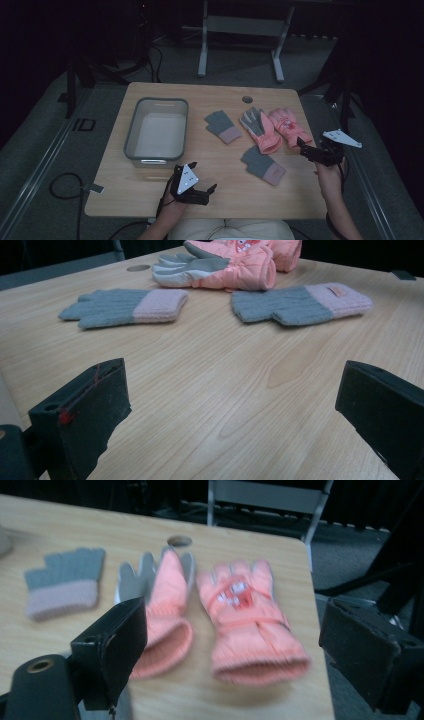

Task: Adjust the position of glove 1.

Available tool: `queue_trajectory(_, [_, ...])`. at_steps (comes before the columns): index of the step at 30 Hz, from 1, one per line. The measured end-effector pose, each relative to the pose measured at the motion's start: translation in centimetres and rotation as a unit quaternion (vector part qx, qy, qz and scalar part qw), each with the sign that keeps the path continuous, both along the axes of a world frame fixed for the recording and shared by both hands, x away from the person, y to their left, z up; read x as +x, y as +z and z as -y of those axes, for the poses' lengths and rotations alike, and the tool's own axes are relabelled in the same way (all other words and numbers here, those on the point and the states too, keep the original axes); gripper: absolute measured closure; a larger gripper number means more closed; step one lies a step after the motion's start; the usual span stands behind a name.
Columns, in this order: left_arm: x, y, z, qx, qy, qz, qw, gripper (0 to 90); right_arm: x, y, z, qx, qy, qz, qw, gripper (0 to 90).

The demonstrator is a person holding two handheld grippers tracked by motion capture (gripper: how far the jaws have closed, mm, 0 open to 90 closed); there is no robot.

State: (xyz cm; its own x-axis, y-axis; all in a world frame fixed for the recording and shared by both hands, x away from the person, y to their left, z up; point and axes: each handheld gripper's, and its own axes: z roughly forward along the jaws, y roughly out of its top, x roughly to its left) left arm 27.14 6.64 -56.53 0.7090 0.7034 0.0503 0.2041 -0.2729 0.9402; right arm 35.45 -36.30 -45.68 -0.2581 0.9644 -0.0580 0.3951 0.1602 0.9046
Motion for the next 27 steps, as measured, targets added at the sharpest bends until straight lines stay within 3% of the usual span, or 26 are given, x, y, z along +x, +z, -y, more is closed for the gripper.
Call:
queue_trajectory(5, [0.0, 0.0, 0.1, 0.002, 0.002, -0.002, 1.0000, 0.4, 0.8, 0.6, -0.9, -0.002, 0.011, 0.001, 0.9999, 11.8])
queue_trajectory(6, [0.1, 0.0, 0.1, 0.005, 0.002, -0.004, 1.0000, 0.5, 1.5, 1.1, -2.0, -0.013, 0.024, 0.002, 0.9996, 11.8])
queue_trajectory(12, [0.0, 0.0, 0.2, 0.008, 0.002, 0.000, 1.0000, 0.5, 3.0, 2.1, -3.7, -0.016, 0.040, 0.006, 0.9991, 11.8])
queue_trajectory(18, [-0.1, 0.0, 0.2, 0.010, 0.005, 0.006, 0.9999, 0.4, 3.9, 3.1, -5.0, -0.004, 0.050, 0.004, 0.9988, 15.4])
queue_trajectory(20, [-0.2, 0.0, 0.2, 0.012, 0.003, 0.007, 0.9999, 0.4, 4.3, 3.5, -6.3, -0.005, 0.062, 0.000, 0.9981, 16.5])
queue_trajectory(27, [-0.2, 0.0, 0.2, 0.007, 0.005, 0.008, 0.9999, 0.4, 5.4, 3.9, -7.7, 0.002, 0.079, -0.016, 0.9967, 16.5])
